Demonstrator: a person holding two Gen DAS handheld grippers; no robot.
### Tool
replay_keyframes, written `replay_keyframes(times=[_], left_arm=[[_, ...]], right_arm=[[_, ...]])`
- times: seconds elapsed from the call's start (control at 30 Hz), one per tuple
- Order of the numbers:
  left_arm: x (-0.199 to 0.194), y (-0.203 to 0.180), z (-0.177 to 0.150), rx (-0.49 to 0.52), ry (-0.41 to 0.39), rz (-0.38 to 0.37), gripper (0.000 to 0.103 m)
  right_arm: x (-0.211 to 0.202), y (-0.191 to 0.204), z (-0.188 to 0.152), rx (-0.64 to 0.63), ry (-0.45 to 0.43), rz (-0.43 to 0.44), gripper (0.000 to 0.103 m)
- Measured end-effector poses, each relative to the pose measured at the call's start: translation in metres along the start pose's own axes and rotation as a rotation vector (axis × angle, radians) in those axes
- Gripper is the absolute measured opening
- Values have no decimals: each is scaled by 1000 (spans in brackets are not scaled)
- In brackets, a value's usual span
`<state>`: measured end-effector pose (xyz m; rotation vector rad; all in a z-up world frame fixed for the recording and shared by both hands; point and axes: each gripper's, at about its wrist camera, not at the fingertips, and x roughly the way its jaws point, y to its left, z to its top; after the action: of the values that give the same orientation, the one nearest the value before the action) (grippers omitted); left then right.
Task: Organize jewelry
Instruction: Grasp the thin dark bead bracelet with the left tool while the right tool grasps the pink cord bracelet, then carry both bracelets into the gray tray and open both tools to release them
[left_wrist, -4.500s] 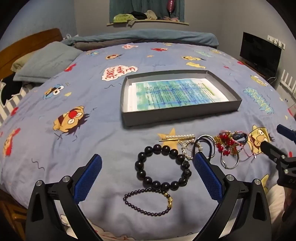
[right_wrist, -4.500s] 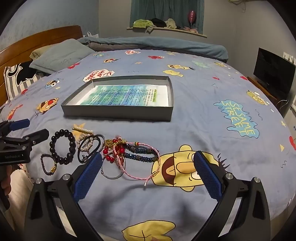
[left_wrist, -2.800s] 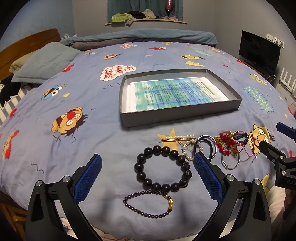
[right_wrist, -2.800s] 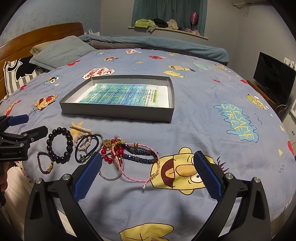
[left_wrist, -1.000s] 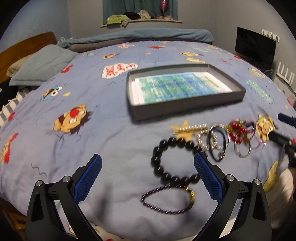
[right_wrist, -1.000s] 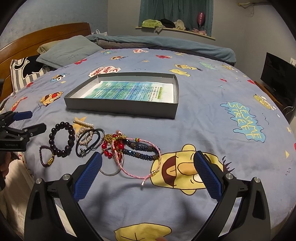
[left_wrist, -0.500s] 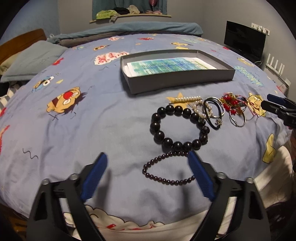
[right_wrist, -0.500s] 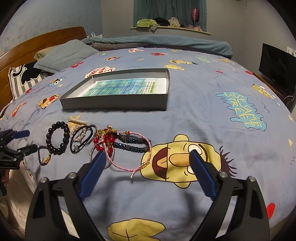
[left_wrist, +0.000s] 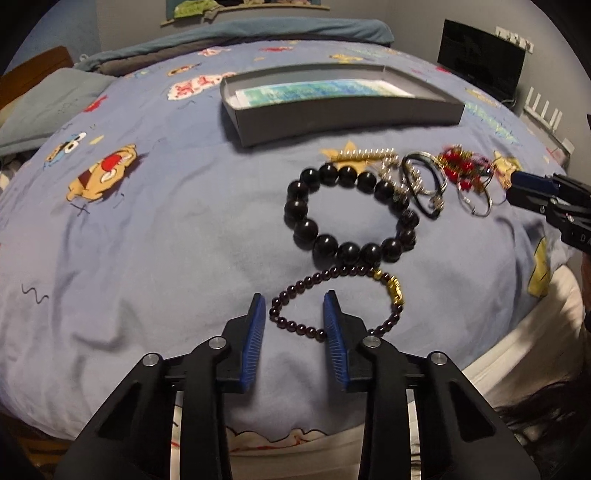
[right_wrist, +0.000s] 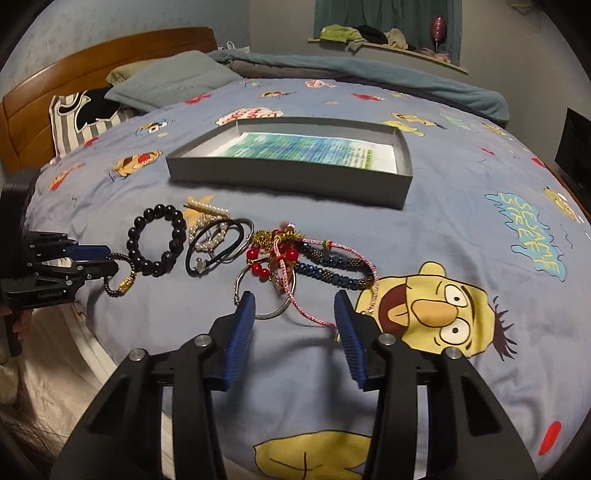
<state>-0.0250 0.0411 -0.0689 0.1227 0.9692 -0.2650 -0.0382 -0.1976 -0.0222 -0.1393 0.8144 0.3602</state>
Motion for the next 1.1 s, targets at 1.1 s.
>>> replay_keyframes(times=[1.1], left_arm=[[-78,9,59,66,-273,6,6]], right_arm=[[-42,-37,68,58,-149,-23,3]])
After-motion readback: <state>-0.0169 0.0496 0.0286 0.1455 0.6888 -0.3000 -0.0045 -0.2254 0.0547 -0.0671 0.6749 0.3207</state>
